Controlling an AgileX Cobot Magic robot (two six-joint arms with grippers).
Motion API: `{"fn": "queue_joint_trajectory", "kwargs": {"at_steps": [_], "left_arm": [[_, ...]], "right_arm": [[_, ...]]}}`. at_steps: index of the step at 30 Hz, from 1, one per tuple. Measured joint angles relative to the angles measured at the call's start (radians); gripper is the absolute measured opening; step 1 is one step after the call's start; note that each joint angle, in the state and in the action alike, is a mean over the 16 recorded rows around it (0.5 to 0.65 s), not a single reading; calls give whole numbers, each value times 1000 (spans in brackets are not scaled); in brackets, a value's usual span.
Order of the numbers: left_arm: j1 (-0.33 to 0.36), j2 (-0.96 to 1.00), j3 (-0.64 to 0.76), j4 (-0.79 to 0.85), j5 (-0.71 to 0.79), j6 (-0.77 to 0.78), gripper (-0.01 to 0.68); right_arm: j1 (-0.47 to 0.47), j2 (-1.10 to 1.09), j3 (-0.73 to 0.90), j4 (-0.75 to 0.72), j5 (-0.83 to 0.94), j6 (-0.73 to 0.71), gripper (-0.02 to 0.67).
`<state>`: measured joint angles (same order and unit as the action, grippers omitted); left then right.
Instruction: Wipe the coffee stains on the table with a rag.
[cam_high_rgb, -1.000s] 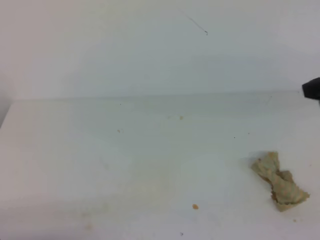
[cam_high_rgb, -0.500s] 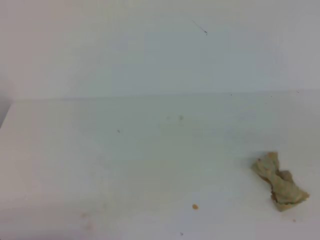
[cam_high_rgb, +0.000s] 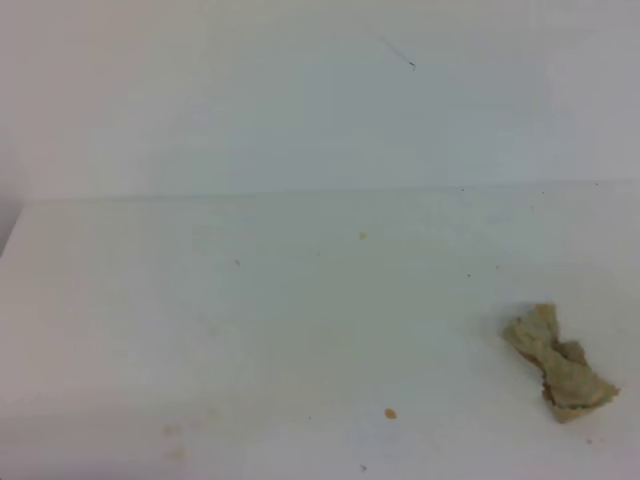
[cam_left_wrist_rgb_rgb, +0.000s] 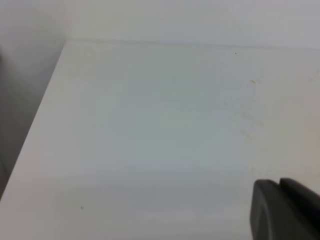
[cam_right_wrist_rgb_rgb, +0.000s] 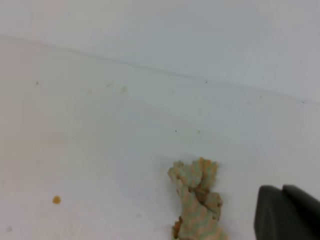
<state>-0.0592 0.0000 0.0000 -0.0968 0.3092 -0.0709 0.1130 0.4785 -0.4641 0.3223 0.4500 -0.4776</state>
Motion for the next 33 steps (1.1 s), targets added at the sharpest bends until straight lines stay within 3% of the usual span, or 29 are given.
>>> {"fn": "queue_joint_trajectory", "kwargs": {"at_steps": [14,25,33], "left_arm": [[0,0,0,0,1,0,-3],[0,-1,0,0,1,0,-3],[0,-1,0,0,1,0,-3]], "right_arm": [[0,-107,62,8,9,-6,1],[-1,-405,336,-9,-121,-6,0],[-2,-503,482,-85,-212,14,0]]}}
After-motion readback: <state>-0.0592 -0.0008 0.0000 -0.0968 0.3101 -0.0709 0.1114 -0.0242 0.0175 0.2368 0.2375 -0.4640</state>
